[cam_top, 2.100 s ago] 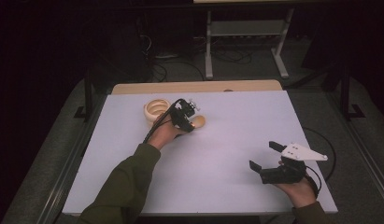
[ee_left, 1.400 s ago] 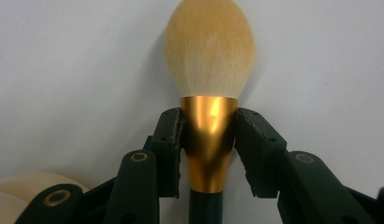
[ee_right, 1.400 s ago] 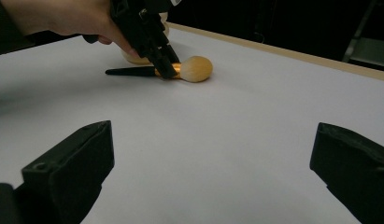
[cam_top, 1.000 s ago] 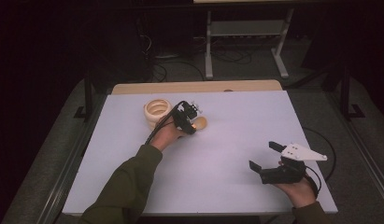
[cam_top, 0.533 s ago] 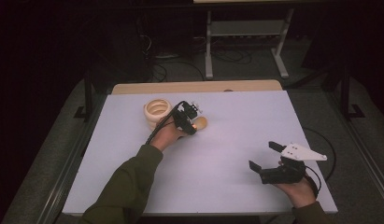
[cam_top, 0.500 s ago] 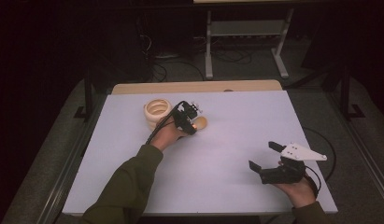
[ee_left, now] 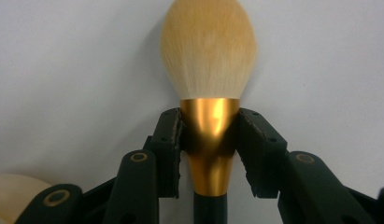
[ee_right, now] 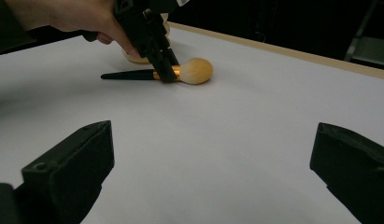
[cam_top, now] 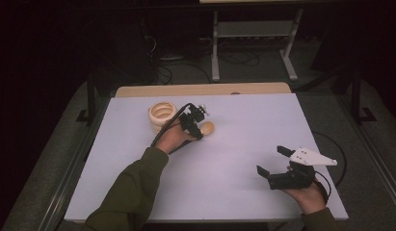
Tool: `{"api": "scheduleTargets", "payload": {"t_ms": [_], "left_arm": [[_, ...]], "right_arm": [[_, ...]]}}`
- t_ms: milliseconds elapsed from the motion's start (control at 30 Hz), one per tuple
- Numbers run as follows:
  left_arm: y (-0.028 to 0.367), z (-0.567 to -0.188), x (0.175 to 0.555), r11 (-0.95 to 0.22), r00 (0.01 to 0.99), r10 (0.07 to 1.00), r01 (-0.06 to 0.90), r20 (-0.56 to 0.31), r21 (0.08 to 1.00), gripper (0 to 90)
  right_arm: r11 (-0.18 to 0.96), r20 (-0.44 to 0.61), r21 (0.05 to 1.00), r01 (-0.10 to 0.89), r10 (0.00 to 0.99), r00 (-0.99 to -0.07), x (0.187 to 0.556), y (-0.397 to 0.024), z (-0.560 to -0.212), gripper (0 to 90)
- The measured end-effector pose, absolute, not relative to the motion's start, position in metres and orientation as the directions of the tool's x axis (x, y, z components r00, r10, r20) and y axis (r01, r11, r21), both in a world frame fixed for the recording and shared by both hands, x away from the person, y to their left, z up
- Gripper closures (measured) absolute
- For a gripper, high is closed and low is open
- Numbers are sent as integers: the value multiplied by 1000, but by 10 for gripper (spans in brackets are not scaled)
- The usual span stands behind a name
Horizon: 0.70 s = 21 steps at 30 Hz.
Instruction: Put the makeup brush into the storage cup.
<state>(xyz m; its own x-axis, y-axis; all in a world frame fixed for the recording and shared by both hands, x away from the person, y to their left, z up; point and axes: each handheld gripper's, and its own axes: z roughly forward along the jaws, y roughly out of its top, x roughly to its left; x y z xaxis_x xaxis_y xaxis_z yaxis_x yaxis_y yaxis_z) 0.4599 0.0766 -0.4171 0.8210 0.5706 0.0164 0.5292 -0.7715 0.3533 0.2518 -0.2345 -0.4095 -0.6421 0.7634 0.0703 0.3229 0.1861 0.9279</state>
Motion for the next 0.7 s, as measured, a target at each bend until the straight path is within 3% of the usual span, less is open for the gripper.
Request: {"api": "scheduleTargets", "payload": {"t_ms": [700], "left_arm": [[66,-419,465,-801,835,549,514,34,305,618]], "right_arm": [[184,72,929,323,764,-641,252,-236,-410,0]]}}
